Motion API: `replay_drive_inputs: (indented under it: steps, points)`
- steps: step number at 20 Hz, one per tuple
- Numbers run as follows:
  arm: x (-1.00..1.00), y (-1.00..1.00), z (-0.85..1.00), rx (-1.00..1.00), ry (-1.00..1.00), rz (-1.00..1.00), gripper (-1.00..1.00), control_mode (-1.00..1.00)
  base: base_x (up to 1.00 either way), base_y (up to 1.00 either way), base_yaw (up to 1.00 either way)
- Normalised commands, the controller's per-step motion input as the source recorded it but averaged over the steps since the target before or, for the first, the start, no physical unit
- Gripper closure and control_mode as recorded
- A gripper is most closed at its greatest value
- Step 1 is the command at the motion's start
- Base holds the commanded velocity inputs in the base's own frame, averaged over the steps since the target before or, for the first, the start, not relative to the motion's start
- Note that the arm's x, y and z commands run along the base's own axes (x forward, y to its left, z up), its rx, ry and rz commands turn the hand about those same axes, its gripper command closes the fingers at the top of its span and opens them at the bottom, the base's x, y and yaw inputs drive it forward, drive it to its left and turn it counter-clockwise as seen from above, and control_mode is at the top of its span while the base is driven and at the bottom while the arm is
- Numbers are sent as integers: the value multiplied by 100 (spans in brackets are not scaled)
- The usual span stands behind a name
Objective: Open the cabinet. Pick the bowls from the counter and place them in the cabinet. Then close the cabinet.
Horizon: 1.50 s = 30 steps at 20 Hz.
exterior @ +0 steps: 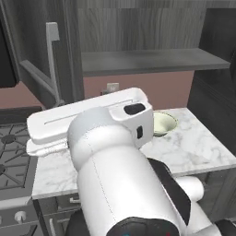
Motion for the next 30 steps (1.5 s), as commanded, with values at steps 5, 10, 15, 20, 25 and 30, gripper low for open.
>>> replay_drive_inputs:
  steps: [5,10,15,20,25,30]
  points:
    - [-100,-48,15,12,0,0,-100,-100,0,0,0]
    - [-58,-89,16,14,23,0,-100,-100,0,0,0]
    - [0,-99,9,16,40,0,-100,-100,0,0,0]
    - [0,-83,3,14,31,0,-100,-100,0,0,0]
    - [5,-30,0,14,25,-5,-100,-100,0,0,0]
    - [25,-20,-3,21,21,0,-100,-100,0,0,0]
